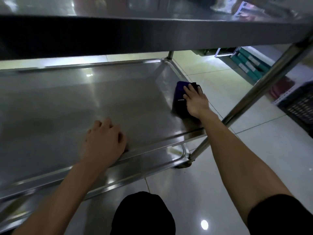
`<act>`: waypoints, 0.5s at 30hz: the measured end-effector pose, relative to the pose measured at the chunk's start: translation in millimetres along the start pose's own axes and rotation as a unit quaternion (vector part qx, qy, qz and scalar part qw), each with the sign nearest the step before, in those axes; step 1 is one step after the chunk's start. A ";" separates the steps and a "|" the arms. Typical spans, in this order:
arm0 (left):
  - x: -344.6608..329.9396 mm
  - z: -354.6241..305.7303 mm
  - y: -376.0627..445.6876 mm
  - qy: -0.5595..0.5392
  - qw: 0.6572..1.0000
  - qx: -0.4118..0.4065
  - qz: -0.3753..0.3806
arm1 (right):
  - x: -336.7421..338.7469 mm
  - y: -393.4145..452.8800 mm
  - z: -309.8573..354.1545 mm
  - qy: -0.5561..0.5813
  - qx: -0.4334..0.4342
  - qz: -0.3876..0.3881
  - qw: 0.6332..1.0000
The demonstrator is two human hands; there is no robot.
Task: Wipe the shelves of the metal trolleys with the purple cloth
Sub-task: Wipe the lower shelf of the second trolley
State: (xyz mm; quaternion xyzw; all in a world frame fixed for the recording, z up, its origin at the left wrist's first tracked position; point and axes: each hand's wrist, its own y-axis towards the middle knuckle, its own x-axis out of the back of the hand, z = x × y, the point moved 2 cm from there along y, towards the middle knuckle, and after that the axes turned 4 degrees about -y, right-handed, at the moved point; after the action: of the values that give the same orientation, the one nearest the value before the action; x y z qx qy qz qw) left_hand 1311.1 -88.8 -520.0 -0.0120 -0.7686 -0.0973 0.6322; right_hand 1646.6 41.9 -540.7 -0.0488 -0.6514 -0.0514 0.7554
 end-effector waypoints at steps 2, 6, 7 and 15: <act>-1.8 2.2 -0.6 -0.016 1.000 -0.015 -0.017 | -1.1 4.4 -0.8 0.000 -0.013 0.006 1.000; -5.3 10.9 -1.1 -0.027 0.998 -0.044 -0.032 | -6.8 4.5 6.5 0.021 -0.022 0.023 0.999; -5.8 12.6 -1.6 -0.031 0.998 -0.046 -0.032 | -8.5 3.4 9.2 0.023 -0.019 0.029 0.999; 5.0 24.9 -5.6 -0.079 0.993 -0.082 0.039 | -31.9 -17.8 88.0 0.019 0.093 0.058 0.994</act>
State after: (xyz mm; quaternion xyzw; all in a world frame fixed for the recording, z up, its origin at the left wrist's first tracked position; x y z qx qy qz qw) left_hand 1285.2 -90.6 -520.4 -0.1020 -0.8045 -0.1340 0.5695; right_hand 1553.2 37.1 -559.2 -0.0148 -0.6349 0.0519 0.7707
